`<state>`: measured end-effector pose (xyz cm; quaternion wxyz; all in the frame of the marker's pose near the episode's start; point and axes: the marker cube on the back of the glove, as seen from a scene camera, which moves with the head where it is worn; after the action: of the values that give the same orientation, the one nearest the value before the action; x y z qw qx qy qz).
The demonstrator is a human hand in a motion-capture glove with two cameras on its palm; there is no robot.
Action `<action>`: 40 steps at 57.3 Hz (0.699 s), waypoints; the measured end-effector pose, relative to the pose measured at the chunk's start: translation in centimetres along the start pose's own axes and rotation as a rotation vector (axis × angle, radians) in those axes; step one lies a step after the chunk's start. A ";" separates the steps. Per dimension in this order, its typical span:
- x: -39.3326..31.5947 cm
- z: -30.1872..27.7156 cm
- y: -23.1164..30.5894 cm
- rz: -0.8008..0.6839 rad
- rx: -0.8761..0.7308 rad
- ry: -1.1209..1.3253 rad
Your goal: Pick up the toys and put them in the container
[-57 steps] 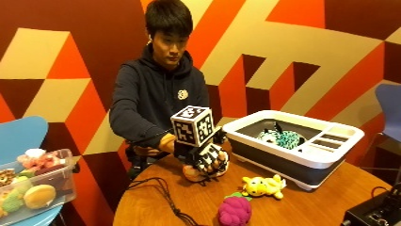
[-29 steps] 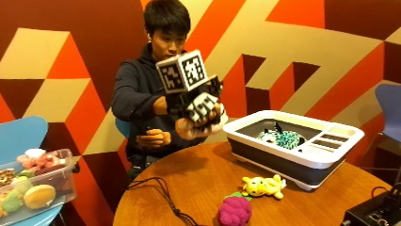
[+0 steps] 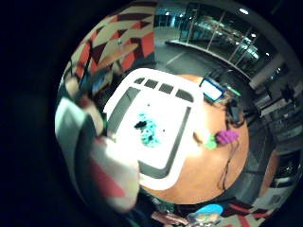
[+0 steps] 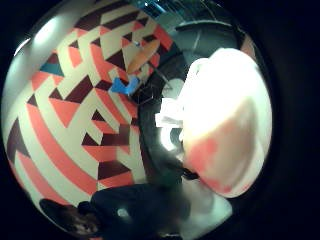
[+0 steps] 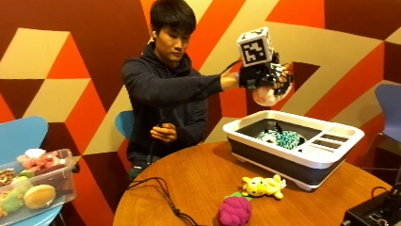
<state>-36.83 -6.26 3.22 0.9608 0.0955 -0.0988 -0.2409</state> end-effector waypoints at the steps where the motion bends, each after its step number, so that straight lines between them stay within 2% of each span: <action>1: -1.5 1.0 0.0 0.041 -0.024 -0.024; 10: -4.3 5.7 0.8 -0.057 -0.340 0.083; 15: -2.8 4.5 1.2 -0.060 -0.314 0.078; 24: 5.5 -1.6 1.2 0.125 -0.217 0.001; 27: 7.9 -2.5 2.1 0.156 -0.200 0.053; 40: 19.5 -2.1 4.9 0.394 -0.288 0.162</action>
<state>-17.29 -11.18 5.12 0.9977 -0.0444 -0.0028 -0.0520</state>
